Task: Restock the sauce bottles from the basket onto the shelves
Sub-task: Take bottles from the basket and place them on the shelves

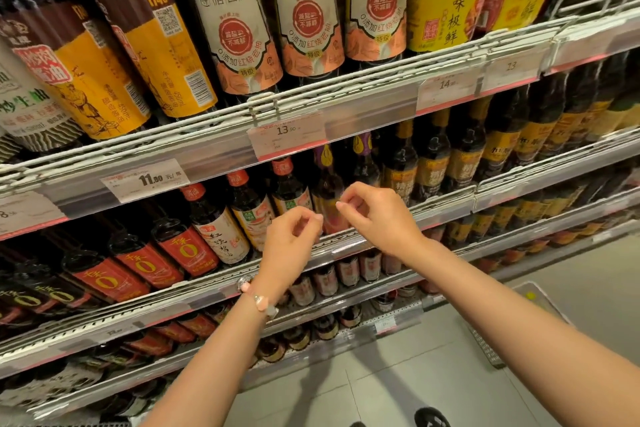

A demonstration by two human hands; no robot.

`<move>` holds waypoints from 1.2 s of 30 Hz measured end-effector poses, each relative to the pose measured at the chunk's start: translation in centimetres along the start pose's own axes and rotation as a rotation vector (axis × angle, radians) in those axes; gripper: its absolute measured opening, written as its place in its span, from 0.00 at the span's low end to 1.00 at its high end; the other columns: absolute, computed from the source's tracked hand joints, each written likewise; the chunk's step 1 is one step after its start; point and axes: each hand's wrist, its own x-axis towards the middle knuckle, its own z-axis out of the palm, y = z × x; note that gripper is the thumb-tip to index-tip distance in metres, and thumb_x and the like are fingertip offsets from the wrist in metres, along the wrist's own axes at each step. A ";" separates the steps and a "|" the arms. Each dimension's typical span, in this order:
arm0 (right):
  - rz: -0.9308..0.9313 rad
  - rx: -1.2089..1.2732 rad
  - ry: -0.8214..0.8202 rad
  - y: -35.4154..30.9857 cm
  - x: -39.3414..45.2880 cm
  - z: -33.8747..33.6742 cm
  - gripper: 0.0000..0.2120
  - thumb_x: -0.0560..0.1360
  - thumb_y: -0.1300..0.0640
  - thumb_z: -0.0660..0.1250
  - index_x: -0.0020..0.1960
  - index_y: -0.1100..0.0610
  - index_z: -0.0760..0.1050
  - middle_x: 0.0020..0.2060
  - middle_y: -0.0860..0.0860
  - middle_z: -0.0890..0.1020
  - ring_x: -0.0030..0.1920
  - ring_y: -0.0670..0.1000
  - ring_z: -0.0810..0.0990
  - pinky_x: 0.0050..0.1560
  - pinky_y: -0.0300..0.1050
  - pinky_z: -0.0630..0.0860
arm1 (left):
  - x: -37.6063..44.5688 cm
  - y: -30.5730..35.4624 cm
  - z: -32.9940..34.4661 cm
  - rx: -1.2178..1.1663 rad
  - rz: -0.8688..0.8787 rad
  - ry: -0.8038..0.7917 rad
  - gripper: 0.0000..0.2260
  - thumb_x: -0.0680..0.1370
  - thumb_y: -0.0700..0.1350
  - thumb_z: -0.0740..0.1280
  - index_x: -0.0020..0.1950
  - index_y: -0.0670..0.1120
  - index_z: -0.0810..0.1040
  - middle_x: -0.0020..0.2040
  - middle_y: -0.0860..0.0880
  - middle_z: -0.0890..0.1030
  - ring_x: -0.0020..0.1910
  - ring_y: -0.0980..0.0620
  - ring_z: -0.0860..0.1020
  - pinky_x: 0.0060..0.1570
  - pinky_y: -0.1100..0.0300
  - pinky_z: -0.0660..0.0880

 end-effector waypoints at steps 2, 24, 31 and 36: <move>0.073 0.028 -0.066 1.5 -1.4 -1.5 0.09 0.74 0.48 0.64 0.47 0.53 0.77 0.35 0.48 0.81 0.37 0.47 0.79 0.40 0.48 0.78 | 0.0 0.9 0.6 0.034 -0.044 -0.176 0.08 0.77 0.46 0.65 0.41 0.45 0.79 0.38 0.42 0.81 0.37 0.52 0.77 0.44 0.54 0.75; 0.549 0.051 -0.170 26.4 -23.7 -25.4 0.09 0.71 0.54 0.70 0.49 0.55 0.75 0.38 0.50 0.79 0.37 0.47 0.77 0.43 0.46 0.76 | -5.8 8.9 32.0 0.144 -0.117 -0.557 0.05 0.76 0.42 0.65 0.45 0.41 0.79 0.36 0.48 0.79 0.34 0.54 0.77 0.44 0.55 0.74; 0.628 -0.011 -0.201 34.8 -26.5 -28.8 0.11 0.69 0.55 0.70 0.51 0.53 0.75 0.41 0.51 0.78 0.42 0.52 0.78 0.48 0.53 0.78 | -5.4 8.5 40.8 0.120 -0.170 -0.560 0.04 0.74 0.43 0.68 0.39 0.46 0.76 0.38 0.39 0.80 0.37 0.47 0.76 0.43 0.50 0.76; 0.659 -0.006 -0.196 39.5 -26.4 -29.6 0.11 0.69 0.58 0.71 0.48 0.50 0.71 0.42 0.50 0.77 0.43 0.51 0.76 0.50 0.51 0.76 | -4.1 5.9 45.7 0.114 -0.202 -0.604 0.07 0.75 0.40 0.68 0.49 0.37 0.74 0.33 0.45 0.75 0.31 0.53 0.72 0.37 0.61 0.70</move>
